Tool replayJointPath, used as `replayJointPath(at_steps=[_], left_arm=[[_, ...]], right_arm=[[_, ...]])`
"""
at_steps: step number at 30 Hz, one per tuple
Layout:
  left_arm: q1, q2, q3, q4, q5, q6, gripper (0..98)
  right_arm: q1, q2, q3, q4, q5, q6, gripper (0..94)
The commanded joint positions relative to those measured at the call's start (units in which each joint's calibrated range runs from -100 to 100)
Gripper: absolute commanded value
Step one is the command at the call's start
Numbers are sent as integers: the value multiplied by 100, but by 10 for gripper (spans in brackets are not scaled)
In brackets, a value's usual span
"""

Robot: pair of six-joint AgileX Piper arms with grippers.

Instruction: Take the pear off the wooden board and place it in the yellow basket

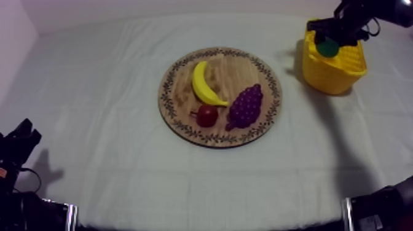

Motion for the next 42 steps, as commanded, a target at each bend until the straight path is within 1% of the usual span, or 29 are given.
replayJointPath(at_steps=[1,6,13,18,19,20,21,22,23,24,25,27,29,31,34,36,38,42], left_arm=[[1,-4,4,0,4,1,1],[1,-4,4,0,4,1,1],[1,-4,4,0,4,1,1],[1,-4,4,0,4,-1,1],[1,-4,4,0,4,-2,1],[1,-4,4,0,4,-1,1],[1,-4,4,0,4,0,1],[1,-4,4,0,4,0,1],[1,-4,4,0,4,0,1],[1,-4,4,0,4,0,1],[1,-4,4,0,4,0,1],[1,-4,4,0,4,1,1],[1,-4,4,0,4,1,1],[1,-4,4,0,4,1,1],[1,-4,4,0,4,1,1],[1,-4,4,0,4,1,1],[1,-4,4,0,4,1,1],[1,-4,4,0,4,-1,1]], right_arm=[[39,93,35,54,-61,-81,479],[157,320,70,59,-229,-137,522],[205,441,106,131,-330,-321,628],[220,362,163,188,-370,-408,642],[221,324,188,204,-380,-425,622],[222,275,223,221,-399,-439,581],[222,212,270,242,-427,-456,519],[223,138,334,260,-468,-461,437],[223,48,418,300,-514,-493,319],[218,-56,524,383,-553,-586,226],[208,-172,654,503,-586,-742,161],[176,-438,975,826,-620,-1192,83],[151,-741,1357,1166,-651,-1672,45],[150,-1071,1759,1442,-730,-2072,26],[257,-1608,2362,1724,-1083,-2446,14],[400,-1984,2743,1855,-1469,-2587,11],[549,-2360,3103,1913,-1858,-2616,9],[735,-3145,3820,1864,-2448,-2466,8]])
